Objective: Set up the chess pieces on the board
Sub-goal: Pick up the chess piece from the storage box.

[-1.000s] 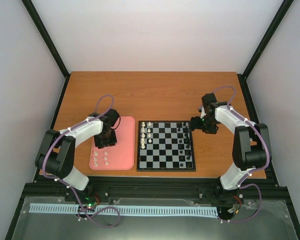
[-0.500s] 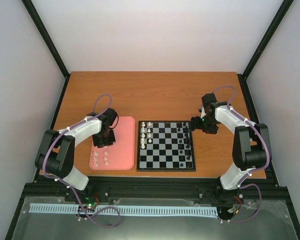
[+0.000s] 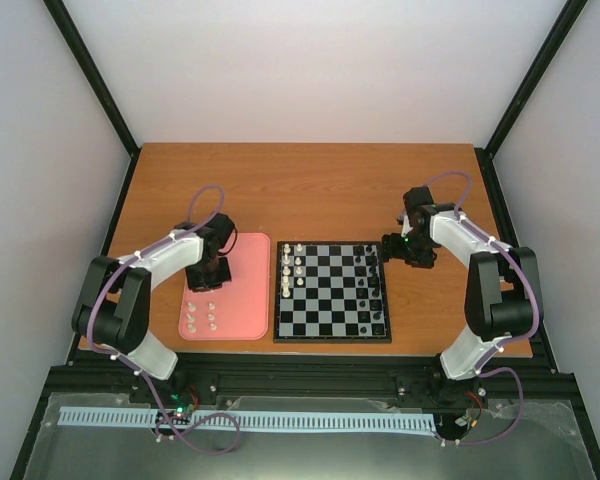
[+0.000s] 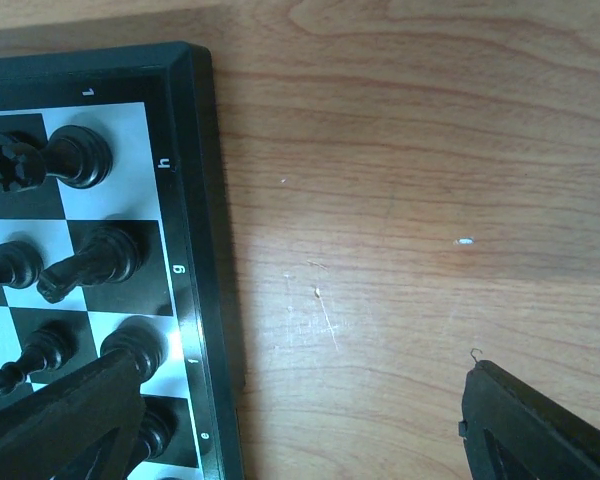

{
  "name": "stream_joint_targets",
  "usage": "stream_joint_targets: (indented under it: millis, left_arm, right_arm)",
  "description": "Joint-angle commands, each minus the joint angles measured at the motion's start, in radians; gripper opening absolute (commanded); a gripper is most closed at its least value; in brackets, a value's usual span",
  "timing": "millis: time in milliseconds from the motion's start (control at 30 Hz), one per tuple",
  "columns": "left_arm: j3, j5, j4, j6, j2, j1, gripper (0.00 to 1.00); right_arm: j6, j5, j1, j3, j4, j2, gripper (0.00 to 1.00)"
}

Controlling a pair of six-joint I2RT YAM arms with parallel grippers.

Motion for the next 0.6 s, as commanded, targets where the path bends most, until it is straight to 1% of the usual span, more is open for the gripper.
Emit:
stream_joint_targets:
  millis: [0, 67, 133, 233, 333, 433, 567]
  left_arm:
    - [0.089, -0.005, -0.059, 0.028, -0.05, 0.009, 0.01]
    - [0.142, 0.027, -0.084, 0.064, -0.088, -0.002, 0.01]
    - [0.206, 0.074, -0.106, 0.116, -0.125, -0.046, 0.01]
    - [0.317, 0.158, -0.132, 0.18, -0.134, -0.188, 0.01]
    - [0.406, 0.191, -0.143, 0.191, -0.089, -0.325, 0.01]
    - [0.457, 0.18, -0.113, 0.193, -0.042, -0.434, 0.01]
    - [0.486, 0.163, -0.09, 0.198, 0.042, -0.514, 0.01]
  right_arm:
    - [-0.007, 0.004, -0.002, 0.011, -0.005, -0.01, 1.0]
    - [-0.008, 0.004, -0.001, 0.014, -0.005, -0.008, 1.0]
    - [-0.008, 0.005, -0.002, 0.016, -0.005, -0.006, 1.0]
    - [-0.008, 0.006, -0.002, 0.018, -0.002, -0.003, 1.0]
    - [-0.004, 0.005, -0.002, 0.02, 0.001, 0.001, 1.0]
    - [-0.002, 0.004, -0.002, 0.017, 0.005, -0.005, 1.0]
    - [-0.005, 0.007, -0.002, 0.011, 0.002, -0.014, 1.0]
